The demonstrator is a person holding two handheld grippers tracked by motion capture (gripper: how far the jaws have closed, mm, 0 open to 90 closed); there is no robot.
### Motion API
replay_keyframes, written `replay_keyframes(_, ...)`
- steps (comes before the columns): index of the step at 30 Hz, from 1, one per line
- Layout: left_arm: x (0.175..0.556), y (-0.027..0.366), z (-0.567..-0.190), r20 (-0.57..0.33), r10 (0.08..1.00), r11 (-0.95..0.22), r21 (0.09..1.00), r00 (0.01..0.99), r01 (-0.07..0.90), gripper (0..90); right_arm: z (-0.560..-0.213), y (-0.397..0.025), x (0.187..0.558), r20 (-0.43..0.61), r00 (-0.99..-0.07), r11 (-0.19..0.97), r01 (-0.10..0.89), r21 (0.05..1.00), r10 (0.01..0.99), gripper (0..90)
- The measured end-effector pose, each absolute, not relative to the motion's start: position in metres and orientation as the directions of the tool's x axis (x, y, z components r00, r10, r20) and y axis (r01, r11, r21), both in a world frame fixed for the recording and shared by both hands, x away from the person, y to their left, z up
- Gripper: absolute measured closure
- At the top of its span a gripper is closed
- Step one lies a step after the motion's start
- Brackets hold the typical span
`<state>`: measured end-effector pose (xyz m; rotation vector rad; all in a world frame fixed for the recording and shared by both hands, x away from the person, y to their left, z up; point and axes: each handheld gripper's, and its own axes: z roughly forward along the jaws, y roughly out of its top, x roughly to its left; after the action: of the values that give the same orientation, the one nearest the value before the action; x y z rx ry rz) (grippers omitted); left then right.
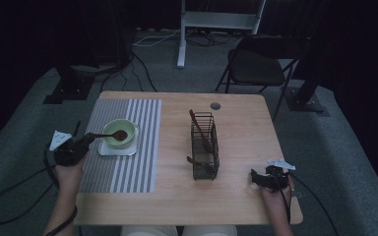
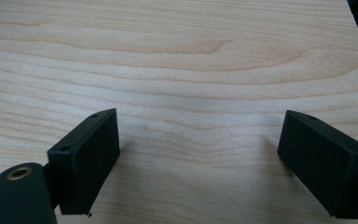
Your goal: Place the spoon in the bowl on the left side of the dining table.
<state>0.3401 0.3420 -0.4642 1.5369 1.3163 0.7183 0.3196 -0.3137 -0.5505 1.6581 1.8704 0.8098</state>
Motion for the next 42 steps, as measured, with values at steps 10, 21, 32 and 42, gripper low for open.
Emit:
replay_keyframes(10, 0.340, 0.341, -0.473, -0.119, 0.956, -0.016, 0.891, 0.268, 0.454, 56.2, -0.550, -0.314, 0.320, 0.014, -0.126, 0.078, 0.689, 0.721, 0.992, 12.0)
replay_keyframes(21, 0.330, 0.338, -0.481, -0.100, 0.961, -0.044, 0.868, 0.260, 0.495, 19.5, -0.550, -0.314, 0.320, 0.014, -0.126, 0.078, 0.689, 0.721, 0.992, 12.0)
replay_keyframes(32, 0.320, 0.337, -0.499, -0.052, 0.960, -0.106, 0.843, 0.275, 0.528, 9.5, -0.550, -0.314, 0.320, 0.014, -0.126, 0.077, 0.689, 0.721, 0.992, 12.0)
replay_keyframes(42, 0.302, 0.338, -0.507, -0.068, 0.963, -0.080, 0.852, 0.261, 0.518, 9.5, -0.550, -0.313, 0.320, 0.015, -0.125, 0.076, 0.690, 0.720, 0.992, 12.0)
